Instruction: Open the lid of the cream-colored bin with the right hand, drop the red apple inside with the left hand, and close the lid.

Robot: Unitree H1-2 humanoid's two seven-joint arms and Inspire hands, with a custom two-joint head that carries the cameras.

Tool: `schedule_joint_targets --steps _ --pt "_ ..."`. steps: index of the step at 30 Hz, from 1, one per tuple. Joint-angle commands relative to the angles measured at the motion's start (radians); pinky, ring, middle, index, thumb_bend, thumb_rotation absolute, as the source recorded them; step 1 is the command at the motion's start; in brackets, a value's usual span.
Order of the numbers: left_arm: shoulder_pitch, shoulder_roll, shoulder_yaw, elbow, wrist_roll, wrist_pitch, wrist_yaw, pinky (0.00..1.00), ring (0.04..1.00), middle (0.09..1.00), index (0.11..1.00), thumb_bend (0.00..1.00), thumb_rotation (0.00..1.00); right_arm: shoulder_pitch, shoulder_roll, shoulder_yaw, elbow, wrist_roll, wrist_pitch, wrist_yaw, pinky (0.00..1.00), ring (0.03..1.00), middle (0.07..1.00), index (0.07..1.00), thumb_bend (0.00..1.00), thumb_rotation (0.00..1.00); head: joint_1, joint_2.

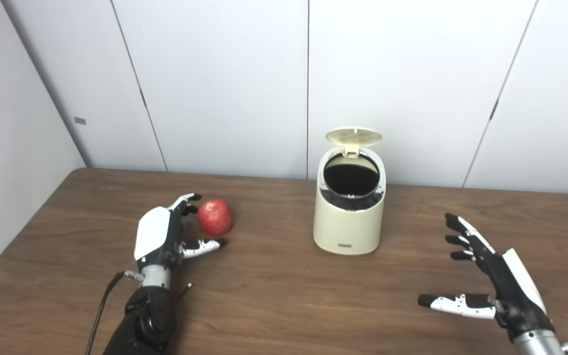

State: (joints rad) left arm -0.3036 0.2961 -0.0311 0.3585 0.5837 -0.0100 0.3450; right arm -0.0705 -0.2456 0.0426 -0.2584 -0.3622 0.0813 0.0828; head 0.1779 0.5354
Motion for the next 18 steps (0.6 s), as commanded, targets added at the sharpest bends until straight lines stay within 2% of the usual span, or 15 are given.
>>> schedule_joint_targets --steps 1,3,6,8,12,18 --pt "-0.024 -0.009 -0.003 0.028 -0.021 -0.019 0.007 0.59 0.708 0.678 0.777 0.83 0.16 -0.010 -0.011 -0.012 -0.047 0.001 -0.005 -0.003 0.74 0.842 0.903 0.906 0.77 0.15 -0.001 0.004" --pt "-0.031 -0.017 -0.002 0.043 -0.030 -0.036 0.029 0.55 0.656 0.631 0.729 0.82 0.12 -0.007 -0.012 -0.012 -0.055 -0.001 0.001 -0.001 0.73 0.838 0.900 0.905 0.76 0.15 -0.003 0.006" --pt "-0.042 -0.023 -0.003 0.066 -0.040 -0.062 0.058 0.46 0.550 0.487 0.596 0.58 0.02 -0.004 -0.013 -0.012 -0.061 -0.010 0.005 -0.003 0.73 0.834 0.896 0.901 0.76 0.17 -0.005 0.008" --pt "-0.050 -0.024 -0.007 0.084 -0.043 -0.082 0.076 0.41 0.490 0.452 0.545 0.53 0.00 -0.002 -0.012 -0.013 -0.064 -0.010 0.007 -0.002 0.73 0.834 0.897 0.898 0.76 0.16 -0.007 0.009" --pt "-0.063 -0.038 0.001 0.113 -0.059 -0.114 0.107 0.36 0.424 0.462 0.499 0.52 0.00 0.006 -0.013 -0.011 -0.075 -0.015 0.018 0.003 0.73 0.832 0.902 0.898 0.75 0.15 -0.010 0.012" --pt "-0.080 -0.052 0.005 0.165 -0.091 -0.157 0.126 0.39 0.422 0.461 0.498 0.52 0.00 0.015 -0.012 -0.010 -0.087 -0.026 0.026 0.002 0.70 0.819 0.896 0.892 0.75 0.15 -0.014 0.013"
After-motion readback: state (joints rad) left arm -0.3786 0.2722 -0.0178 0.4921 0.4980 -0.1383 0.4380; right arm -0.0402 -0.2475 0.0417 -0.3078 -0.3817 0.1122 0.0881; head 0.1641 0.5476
